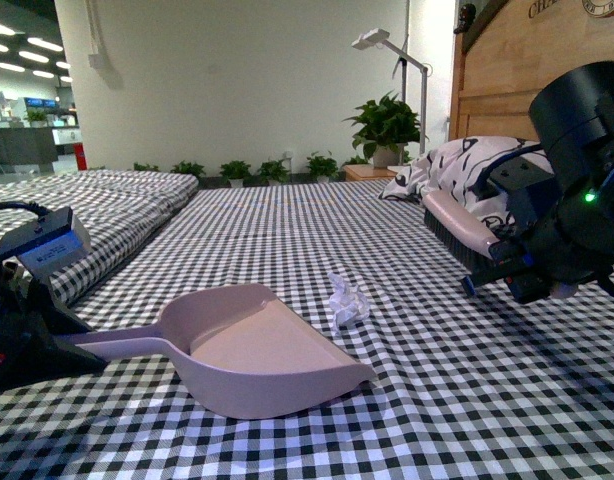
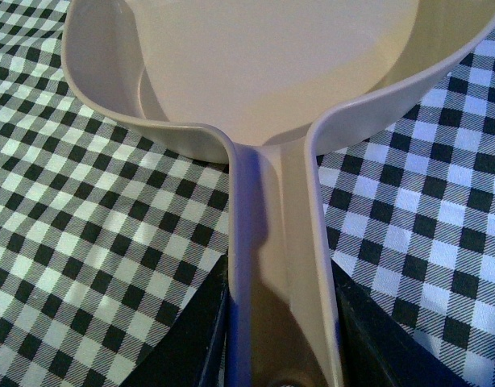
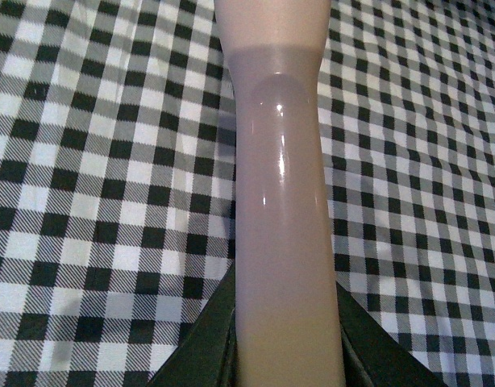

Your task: Clean up trash

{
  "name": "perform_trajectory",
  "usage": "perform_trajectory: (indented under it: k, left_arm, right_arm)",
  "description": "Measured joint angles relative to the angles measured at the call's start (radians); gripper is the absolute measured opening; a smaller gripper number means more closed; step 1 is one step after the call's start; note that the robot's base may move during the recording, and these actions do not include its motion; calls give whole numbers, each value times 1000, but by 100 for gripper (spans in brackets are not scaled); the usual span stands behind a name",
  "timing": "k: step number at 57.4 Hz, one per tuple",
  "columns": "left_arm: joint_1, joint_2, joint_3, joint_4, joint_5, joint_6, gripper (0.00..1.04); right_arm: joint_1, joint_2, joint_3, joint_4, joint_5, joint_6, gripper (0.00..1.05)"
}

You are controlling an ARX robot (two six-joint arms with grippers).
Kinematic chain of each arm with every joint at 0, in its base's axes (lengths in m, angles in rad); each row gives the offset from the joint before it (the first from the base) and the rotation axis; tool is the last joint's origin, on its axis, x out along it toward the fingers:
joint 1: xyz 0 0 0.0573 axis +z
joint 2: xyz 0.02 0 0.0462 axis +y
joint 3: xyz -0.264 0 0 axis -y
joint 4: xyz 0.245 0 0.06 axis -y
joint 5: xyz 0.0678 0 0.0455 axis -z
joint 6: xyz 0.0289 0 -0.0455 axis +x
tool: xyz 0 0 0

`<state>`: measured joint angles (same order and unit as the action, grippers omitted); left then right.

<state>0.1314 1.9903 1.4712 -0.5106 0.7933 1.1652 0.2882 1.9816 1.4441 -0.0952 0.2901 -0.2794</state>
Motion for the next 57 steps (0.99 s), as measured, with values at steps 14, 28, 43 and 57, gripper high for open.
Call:
perform_trajectory:
  k: [14,28,43,57]
  left_arm:
    - [0,0,0,0,0,1,29]
    - [0,0,0,0,0,1,29]
    - [0,0,0,0,0,2,29]
    - [-1,0,0,0,0,2,29]
  right_arm:
    - [24,74,8,-10,16,-89,19]
    - [69,71,24,-116,-106,-93,19]
    - [134,-18,26,-225,-392,-84,19]
    - [138,-132,33,-240,-533,-80,19]
